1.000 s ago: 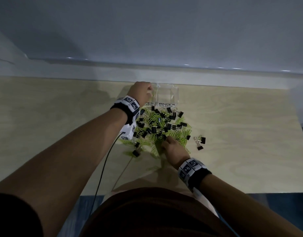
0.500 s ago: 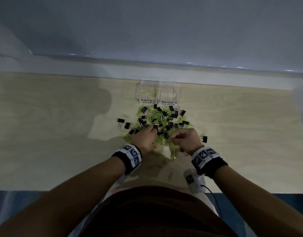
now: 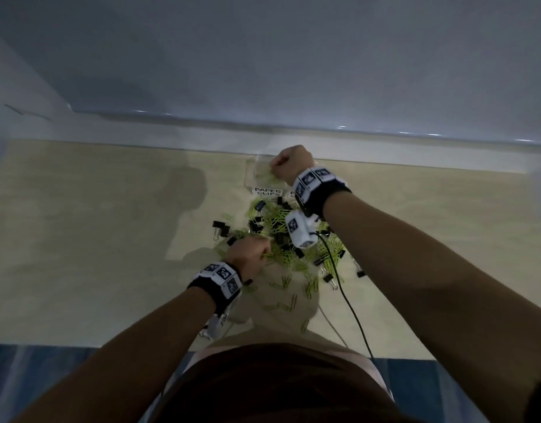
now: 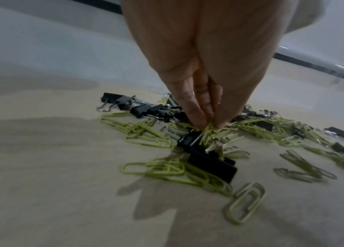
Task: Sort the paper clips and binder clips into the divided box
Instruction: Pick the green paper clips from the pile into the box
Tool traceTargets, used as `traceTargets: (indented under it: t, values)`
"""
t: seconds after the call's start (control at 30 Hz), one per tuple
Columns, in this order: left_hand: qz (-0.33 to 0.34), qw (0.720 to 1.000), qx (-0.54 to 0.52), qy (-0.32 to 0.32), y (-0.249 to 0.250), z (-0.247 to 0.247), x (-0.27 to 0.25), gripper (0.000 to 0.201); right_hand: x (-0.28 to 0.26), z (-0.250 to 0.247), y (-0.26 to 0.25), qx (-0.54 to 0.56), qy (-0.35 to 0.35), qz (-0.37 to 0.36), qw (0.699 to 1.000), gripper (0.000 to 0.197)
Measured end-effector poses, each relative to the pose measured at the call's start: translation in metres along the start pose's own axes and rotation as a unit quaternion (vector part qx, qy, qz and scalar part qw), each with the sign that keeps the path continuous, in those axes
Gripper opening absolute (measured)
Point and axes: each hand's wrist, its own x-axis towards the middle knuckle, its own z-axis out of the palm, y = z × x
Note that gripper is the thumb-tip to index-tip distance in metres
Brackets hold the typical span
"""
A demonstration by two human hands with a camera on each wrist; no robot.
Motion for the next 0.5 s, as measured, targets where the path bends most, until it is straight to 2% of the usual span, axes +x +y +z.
traceTargets:
  t: [0.1, 0.2, 0.37, 0.43, 0.5]
  values:
    - [-0.021, 0.999, -0.044, 0.014, -0.006, 0.0, -0.003, 0.015, -0.003, -0.006, 0.006, -0.023, 0.005, -0.023, 0.999, 0.012]
    - [-0.041, 0.994, -0.097, 0.019, -0.01, 0.0, -0.005, 0.017, -0.037, -0.017, 0.03, -0.065, 0.017, -0.077, 0.995, 0.017]
    - [-0.059, 0.977, -0.189, 0.08, -0.004, -0.003, -0.006, 0.011, -0.115, -0.009, 0.101, -0.19, -0.129, -0.081, 0.97, 0.015]
    - [-0.06, 0.965, -0.229, 0.116, 0.003, -0.015, -0.001, 0.01, -0.139, 0.001, 0.117, -0.22, -0.149, -0.119, 0.957, 0.007]
    - [-0.051, 0.955, -0.247, 0.156, 0.01, -0.035, 0.012, 0.008, -0.151, 0.012, 0.128, -0.238, -0.142, -0.146, 0.95, 0.011]
